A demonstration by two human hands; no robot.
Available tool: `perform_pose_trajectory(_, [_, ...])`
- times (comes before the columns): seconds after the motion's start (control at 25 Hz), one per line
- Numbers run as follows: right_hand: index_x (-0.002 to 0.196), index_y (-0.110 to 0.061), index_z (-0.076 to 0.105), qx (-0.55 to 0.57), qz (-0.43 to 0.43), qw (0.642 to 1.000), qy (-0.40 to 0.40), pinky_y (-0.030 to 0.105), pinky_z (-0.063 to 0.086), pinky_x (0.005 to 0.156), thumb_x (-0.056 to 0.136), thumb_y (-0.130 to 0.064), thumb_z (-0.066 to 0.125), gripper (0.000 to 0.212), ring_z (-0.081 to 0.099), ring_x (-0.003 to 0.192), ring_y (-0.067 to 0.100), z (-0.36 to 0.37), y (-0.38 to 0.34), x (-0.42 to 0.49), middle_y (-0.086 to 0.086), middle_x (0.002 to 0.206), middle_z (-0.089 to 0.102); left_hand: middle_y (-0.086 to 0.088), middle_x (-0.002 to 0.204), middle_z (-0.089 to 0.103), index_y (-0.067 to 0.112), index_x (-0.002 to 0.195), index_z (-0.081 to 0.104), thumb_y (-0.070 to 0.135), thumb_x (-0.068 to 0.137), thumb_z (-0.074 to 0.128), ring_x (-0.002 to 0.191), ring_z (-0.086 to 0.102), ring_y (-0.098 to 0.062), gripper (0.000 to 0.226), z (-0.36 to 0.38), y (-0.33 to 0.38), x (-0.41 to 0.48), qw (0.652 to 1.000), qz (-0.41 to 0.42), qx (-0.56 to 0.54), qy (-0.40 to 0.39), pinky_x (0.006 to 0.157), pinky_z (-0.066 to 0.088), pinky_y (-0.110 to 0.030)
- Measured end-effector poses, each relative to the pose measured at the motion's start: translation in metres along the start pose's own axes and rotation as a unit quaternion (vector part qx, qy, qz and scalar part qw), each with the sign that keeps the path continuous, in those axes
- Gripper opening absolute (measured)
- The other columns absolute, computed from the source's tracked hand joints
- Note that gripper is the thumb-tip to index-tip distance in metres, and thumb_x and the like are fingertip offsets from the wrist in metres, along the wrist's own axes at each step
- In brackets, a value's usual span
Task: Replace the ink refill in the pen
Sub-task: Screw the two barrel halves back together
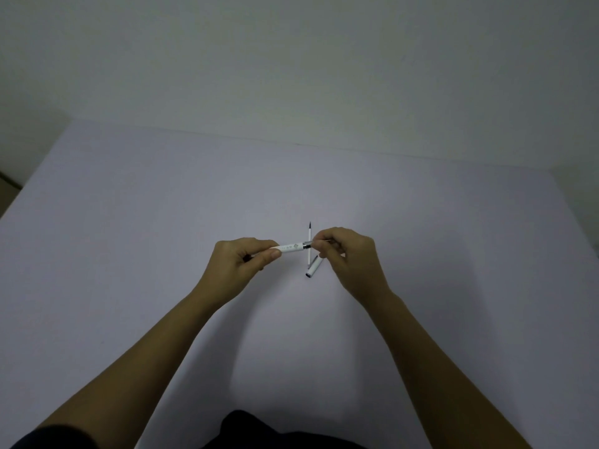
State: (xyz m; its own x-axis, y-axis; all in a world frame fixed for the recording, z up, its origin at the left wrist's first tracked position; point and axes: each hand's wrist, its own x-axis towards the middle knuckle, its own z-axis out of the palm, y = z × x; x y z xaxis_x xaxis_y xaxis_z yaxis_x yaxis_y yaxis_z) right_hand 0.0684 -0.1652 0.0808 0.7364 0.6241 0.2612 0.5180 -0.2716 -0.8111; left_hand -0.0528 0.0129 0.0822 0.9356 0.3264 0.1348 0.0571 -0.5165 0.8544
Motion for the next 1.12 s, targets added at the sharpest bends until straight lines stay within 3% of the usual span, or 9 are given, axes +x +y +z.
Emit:
perform_pose_trajectory(0.08, [0.078, -0.012, 0.068, 0.005, -0.009, 1.000, 0.007, 0.003, 0.038, 0.057, 0.082, -0.009, 0.066, 0.006, 0.058, 0.058, -0.003, 0.000, -0.002, 0.000, 0.001, 0.063, 0.064, 0.016, 0.056, 0.056, 0.017, 0.091, 0.074, 0.018, 0.085, 0.063, 0.055, 0.048, -0.006, 0.013, 0.000, 0.003, -0.002, 1.000, 0.012, 0.007, 0.009, 0.052, 0.032, -0.010])
perform_pose_trajectory(0.28, [0.078, -0.007, 0.069, -0.037, -0.146, 0.989, -0.004, 0.017, 0.048, 0.063, 0.074, 0.000, 0.074, 0.009, 0.062, 0.069, 0.009, -0.006, -0.001, -0.003, 0.005, 0.076, 0.072, 0.017, 0.048, 0.055, 0.032, 0.073, 0.071, 0.036, 0.087, 0.056, 0.046, 0.038, -0.004, 0.022, -0.015, 0.006, 0.003, 0.989, -0.108, -0.059, -0.075, 0.045, 0.029, -0.011])
perform_pose_trajectory(0.48, [0.081, -0.002, 0.070, -0.107, -0.224, 0.969, 0.010, 0.024, 0.053, 0.066, 0.076, 0.001, 0.071, 0.006, 0.067, 0.074, 0.019, -0.009, -0.004, -0.002, 0.010, 0.082, 0.074, 0.012, 0.052, 0.064, 0.030, 0.069, 0.071, 0.030, 0.087, 0.059, 0.047, 0.055, -0.003, 0.022, -0.017, 0.014, 0.004, 0.990, -0.105, -0.074, -0.058, 0.049, 0.041, -0.008])
perform_pose_trajectory(0.6, [0.086, -0.003, 0.070, -0.097, -0.183, 0.978, 0.008, 0.027, 0.050, 0.063, 0.081, -0.007, 0.069, 0.006, 0.065, 0.067, 0.021, -0.010, -0.013, 0.000, 0.010, 0.076, 0.072, 0.008, 0.060, 0.069, 0.031, 0.078, 0.072, 0.023, 0.084, 0.065, 0.055, 0.062, -0.006, 0.013, -0.019, 0.015, 0.002, 0.994, -0.065, -0.081, -0.028, 0.053, 0.048, -0.015])
perform_pose_trajectory(0.76, [0.083, -0.006, 0.068, -0.102, -0.110, 0.989, 0.000, 0.009, 0.035, 0.060, 0.087, -0.010, 0.060, 0.010, 0.048, 0.060, 0.008, -0.010, -0.026, 0.002, 0.010, 0.065, 0.063, 0.003, 0.064, 0.067, 0.024, 0.090, 0.073, 0.024, 0.082, 0.064, 0.060, 0.061, -0.013, 0.012, -0.017, 0.018, -0.001, 0.999, 0.029, -0.010, 0.011, 0.055, 0.045, -0.021])
perform_pose_trajectory(0.96, [0.078, -0.007, 0.071, -0.141, -0.038, 0.989, -0.038, 0.016, 0.028, 0.054, 0.091, -0.014, 0.056, 0.021, 0.050, 0.057, 0.020, -0.011, -0.036, 0.009, 0.006, 0.061, 0.059, 0.003, 0.061, 0.064, 0.013, 0.093, 0.073, 0.019, 0.082, 0.064, 0.060, 0.053, -0.008, 0.015, -0.016, 0.022, -0.002, 0.991, 0.112, 0.059, 0.054, 0.056, 0.034, -0.008])
perform_pose_trajectory(1.12, [0.086, -0.009, 0.072, -0.123, -0.020, 0.989, -0.081, 0.016, 0.032, 0.055, 0.092, -0.016, 0.055, 0.019, 0.053, 0.062, 0.017, -0.017, -0.037, 0.012, 0.007, 0.068, 0.065, 0.000, 0.059, 0.064, 0.013, 0.091, 0.074, 0.022, 0.084, 0.061, 0.057, 0.054, -0.012, 0.017, -0.017, 0.024, -0.002, 0.991, 0.105, 0.070, 0.053, 0.054, 0.037, -0.013])
